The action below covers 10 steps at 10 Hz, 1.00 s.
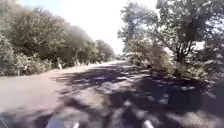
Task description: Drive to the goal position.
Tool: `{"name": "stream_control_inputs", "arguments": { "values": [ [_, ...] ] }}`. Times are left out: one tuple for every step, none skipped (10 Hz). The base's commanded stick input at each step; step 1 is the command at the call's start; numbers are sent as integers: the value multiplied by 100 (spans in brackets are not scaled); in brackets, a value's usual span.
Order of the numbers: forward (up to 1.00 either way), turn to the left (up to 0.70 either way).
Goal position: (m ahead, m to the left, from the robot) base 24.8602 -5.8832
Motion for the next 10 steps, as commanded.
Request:
{"name": "stream_control_inputs", "arguments": {
  "values": [
    [50,0],
    [50,0],
    [50,0],
    [50,0],
    [50,0],
    [50,0],
    [50,0],
    [50,0],
    [50,0],
    [50,0]
  ]
}}
